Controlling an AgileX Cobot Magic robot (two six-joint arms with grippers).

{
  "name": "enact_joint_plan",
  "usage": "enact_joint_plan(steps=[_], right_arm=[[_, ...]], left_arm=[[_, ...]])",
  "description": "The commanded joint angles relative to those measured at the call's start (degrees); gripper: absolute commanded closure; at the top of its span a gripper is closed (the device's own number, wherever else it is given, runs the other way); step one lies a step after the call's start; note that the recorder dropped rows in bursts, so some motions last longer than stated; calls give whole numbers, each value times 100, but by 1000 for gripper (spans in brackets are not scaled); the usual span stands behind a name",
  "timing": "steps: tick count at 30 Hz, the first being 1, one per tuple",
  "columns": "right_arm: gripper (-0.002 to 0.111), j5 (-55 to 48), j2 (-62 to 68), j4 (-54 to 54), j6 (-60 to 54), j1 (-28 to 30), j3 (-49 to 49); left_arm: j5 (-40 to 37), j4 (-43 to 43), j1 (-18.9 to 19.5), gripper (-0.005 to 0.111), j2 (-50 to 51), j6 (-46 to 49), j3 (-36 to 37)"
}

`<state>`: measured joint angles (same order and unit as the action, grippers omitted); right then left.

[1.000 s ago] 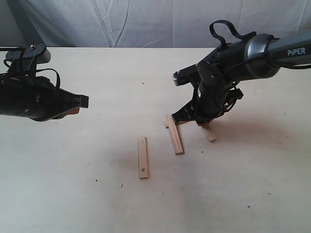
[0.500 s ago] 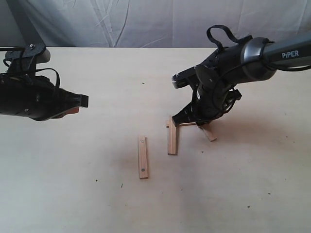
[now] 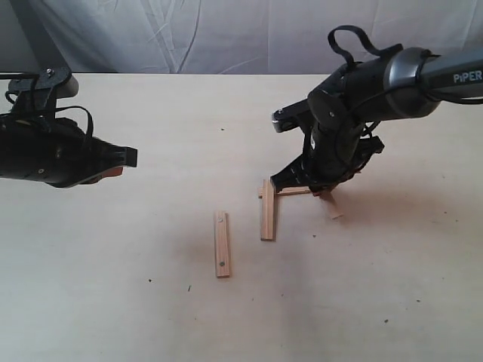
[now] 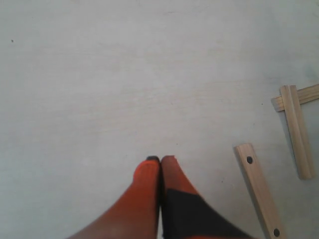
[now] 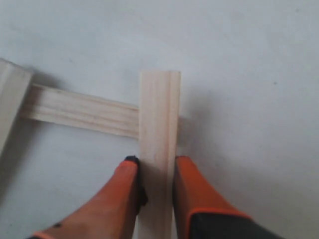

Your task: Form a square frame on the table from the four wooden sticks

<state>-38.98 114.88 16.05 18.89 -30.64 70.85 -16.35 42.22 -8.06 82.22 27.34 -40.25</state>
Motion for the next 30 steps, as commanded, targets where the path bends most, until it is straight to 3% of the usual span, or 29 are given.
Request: enact_joint_plan(steps=[1, 8, 13, 21, 24, 30], right_arm=[[108, -181, -363, -150, 28, 33, 20], [108, -1010, -441, -676, -175, 16, 20], [108, -1144, -455, -1351, -928, -347, 20], [107, -1148, -444, -1385, -148, -773, -163], [100, -846, -444, -1141, 258, -762, -580], [72, -343, -444, -1316, 271, -762, -1104]], left_arm=[[40, 18, -11, 107, -54, 8, 28], [18, 18, -11, 107, -54, 8, 28], [18, 8, -11, 107, -54, 26, 28], [80, -92, -11, 107, -54, 26, 28], [113, -92, -11, 107, -54, 26, 28], [109, -39, -11, 107, -54, 26, 28]])
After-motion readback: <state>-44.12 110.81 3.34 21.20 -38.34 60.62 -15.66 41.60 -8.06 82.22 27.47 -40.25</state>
